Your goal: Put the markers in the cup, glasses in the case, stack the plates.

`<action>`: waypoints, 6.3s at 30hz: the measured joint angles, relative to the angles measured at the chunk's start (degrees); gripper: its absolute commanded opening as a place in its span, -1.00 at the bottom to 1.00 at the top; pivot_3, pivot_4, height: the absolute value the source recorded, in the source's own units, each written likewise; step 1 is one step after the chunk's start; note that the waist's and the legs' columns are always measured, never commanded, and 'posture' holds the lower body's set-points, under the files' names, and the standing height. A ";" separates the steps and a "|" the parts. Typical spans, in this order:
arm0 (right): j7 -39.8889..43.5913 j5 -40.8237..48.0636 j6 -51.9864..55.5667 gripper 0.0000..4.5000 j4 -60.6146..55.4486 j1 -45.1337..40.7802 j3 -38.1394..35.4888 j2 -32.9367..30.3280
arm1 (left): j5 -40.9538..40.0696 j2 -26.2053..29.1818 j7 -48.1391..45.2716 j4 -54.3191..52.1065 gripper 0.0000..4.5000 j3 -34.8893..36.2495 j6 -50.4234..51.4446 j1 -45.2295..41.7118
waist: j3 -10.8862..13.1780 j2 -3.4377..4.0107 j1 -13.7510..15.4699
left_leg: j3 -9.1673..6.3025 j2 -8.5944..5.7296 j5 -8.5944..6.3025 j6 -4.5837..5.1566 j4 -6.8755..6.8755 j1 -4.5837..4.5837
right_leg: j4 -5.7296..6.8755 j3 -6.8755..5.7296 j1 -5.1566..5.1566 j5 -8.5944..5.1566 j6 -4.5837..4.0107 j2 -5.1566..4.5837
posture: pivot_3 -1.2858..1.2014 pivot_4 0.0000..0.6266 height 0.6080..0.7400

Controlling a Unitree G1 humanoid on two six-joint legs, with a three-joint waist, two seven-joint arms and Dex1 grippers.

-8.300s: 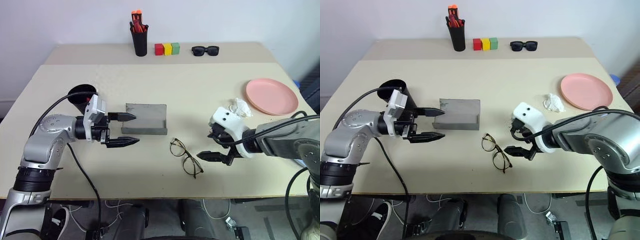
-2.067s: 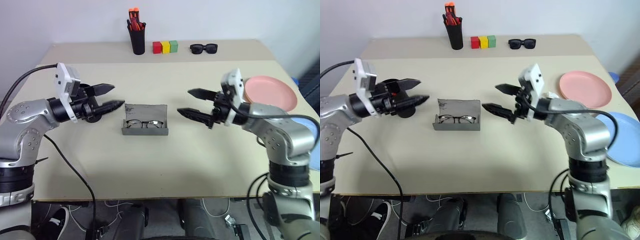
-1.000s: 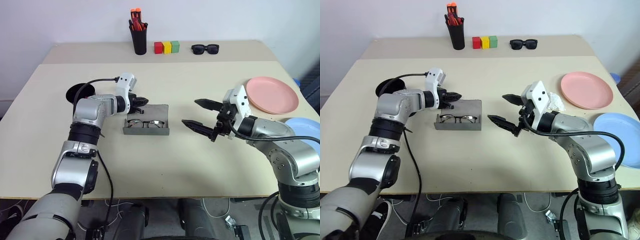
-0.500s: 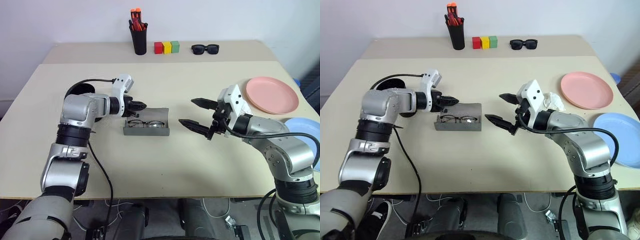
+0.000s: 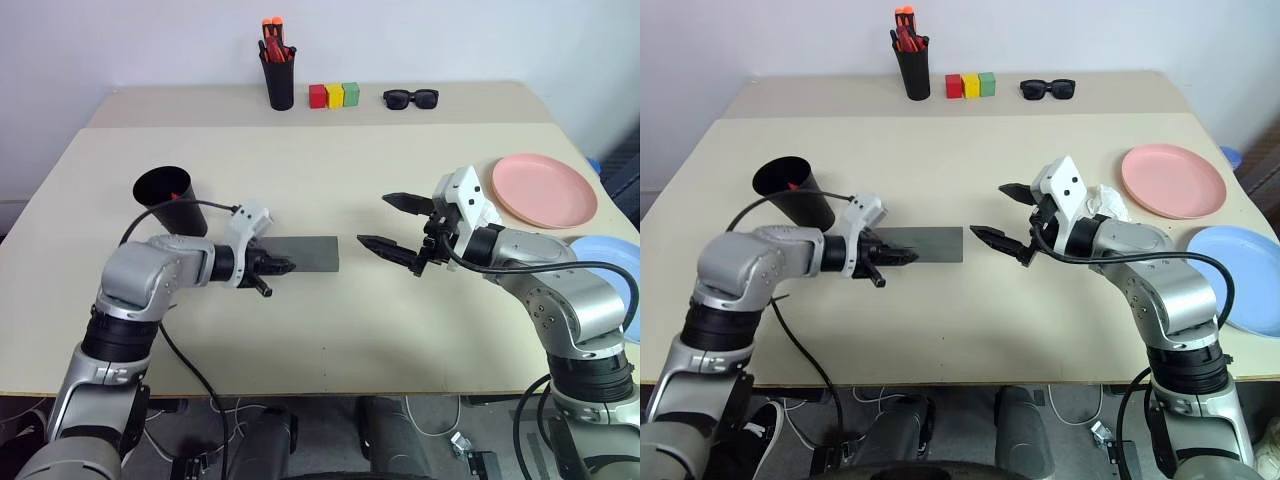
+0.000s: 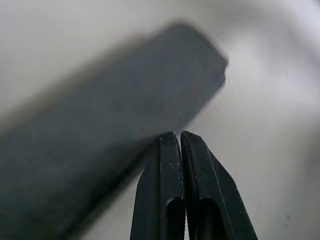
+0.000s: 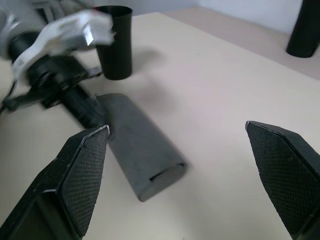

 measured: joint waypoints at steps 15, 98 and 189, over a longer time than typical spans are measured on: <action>-2.50 -2.22 -2.72 1.00 4.81 -1.09 -1.48 -0.34 | -4.27 -5.22 -1.57 4.76 -0.18 9.52 -22.16 -7.03 | 0.00 0.00 0.06 | 0.02 -0.01 0.05 -0.08 0.01 -0.02 | -0.05 0.00 0.01 0.00 0.00 -0.01 | 0.03 -0.52 1.00; -9.40 -32.10 -23.61 -0.17 67.77 -22.17 5.10 -11.99 | -3.14 -1.00 -16.16 8.95 1.00 5.90 -45.83 -3.20 | -0.08 0.20 -0.14 | 0.37 0.06 0.01 0.01 -0.11 0.29 | -0.53 0.15 0.43 0.04 0.07 0.00 | 0.03 -0.52 1.00; 16.55 10.97 -1.96 0.95 5.50 6.49 -10.21 -11.78 | -5.62 4.30 -12.64 -3.56 1.00 13.17 -46.30 16.22 | -0.10 0.22 -0.41 | 1.13 0.04 -0.34 0.65 0.05 0.21 | -0.43 1.02 0.02 0.28 0.38 0.08 | 0.03 -0.52 1.00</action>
